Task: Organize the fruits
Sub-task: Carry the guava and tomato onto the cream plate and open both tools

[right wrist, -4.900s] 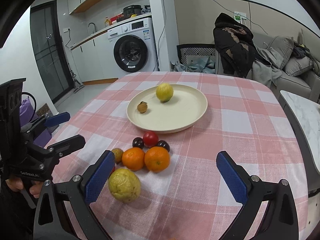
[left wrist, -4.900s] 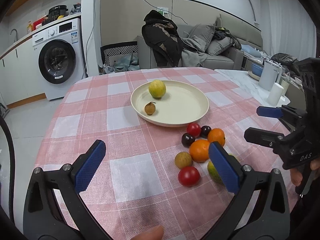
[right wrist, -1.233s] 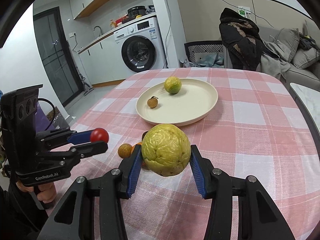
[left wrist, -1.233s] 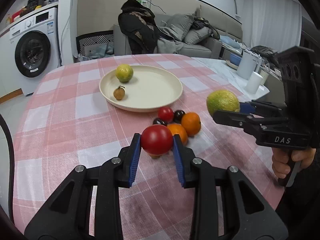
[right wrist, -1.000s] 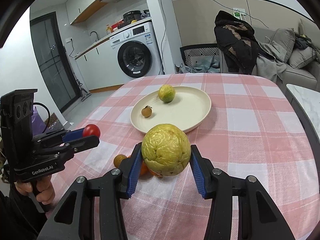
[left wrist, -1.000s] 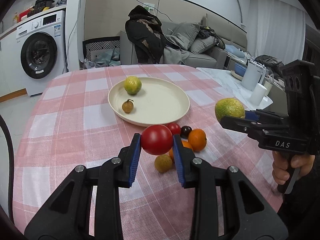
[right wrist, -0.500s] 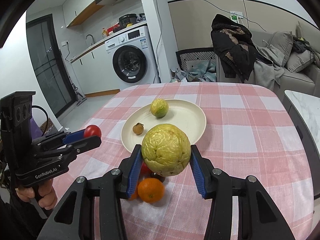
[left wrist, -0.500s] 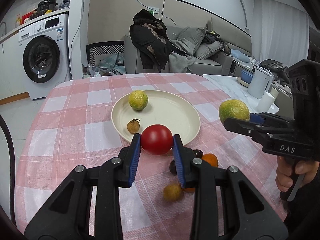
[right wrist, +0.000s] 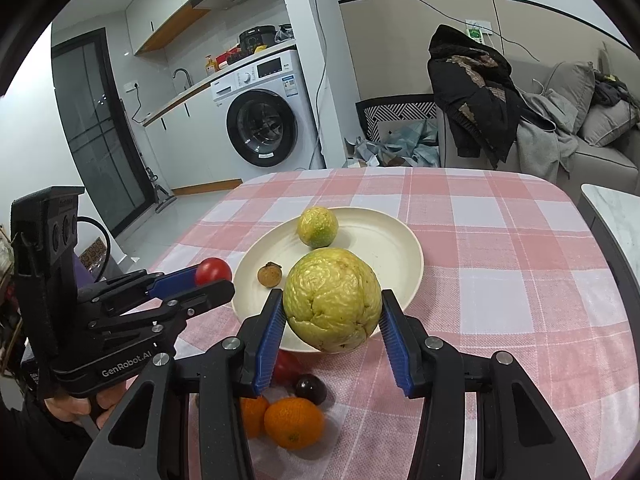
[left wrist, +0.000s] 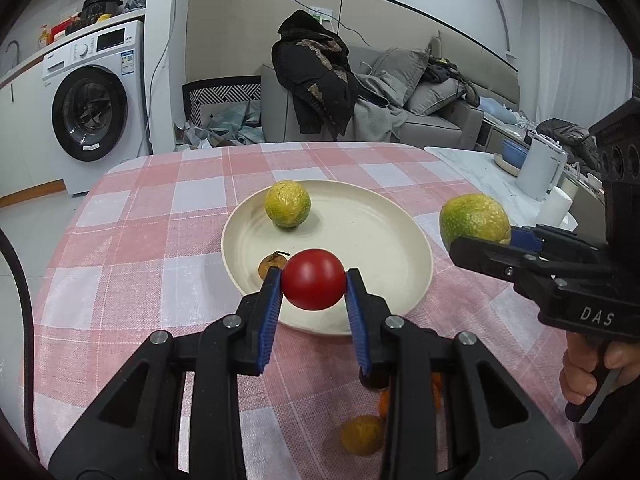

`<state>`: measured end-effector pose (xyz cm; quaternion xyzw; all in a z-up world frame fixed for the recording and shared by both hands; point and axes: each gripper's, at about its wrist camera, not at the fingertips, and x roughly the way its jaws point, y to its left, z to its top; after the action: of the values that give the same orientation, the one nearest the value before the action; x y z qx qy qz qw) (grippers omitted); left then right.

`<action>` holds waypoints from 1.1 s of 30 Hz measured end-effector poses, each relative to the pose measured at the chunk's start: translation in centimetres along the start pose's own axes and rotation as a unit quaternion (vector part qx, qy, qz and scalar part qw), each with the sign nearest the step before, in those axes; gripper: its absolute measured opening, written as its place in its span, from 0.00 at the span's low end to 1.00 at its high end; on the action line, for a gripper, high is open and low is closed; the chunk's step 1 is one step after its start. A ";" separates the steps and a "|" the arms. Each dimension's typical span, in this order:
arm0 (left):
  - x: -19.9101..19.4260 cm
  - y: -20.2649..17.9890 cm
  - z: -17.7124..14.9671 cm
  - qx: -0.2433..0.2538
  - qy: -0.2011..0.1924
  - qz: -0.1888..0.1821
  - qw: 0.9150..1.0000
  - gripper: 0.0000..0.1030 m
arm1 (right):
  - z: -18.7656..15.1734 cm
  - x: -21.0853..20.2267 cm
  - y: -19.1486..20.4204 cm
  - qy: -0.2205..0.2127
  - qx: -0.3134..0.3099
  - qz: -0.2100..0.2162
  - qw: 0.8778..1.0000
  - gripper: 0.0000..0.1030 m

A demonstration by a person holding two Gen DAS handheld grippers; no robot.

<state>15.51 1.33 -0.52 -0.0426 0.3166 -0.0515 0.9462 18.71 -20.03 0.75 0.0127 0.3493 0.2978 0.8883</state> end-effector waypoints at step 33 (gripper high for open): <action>4.9 0.9 -0.1 -0.001 0.045 -0.005 0.999 0.28 | -1.0 4.7 -0.3 0.043 -0.002 -0.016 0.999 0.47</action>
<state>19.42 1.58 -3.60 -0.0424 0.3587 -0.0576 0.9307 20.97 -17.91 -2.97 -0.0075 0.3870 0.2845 0.8771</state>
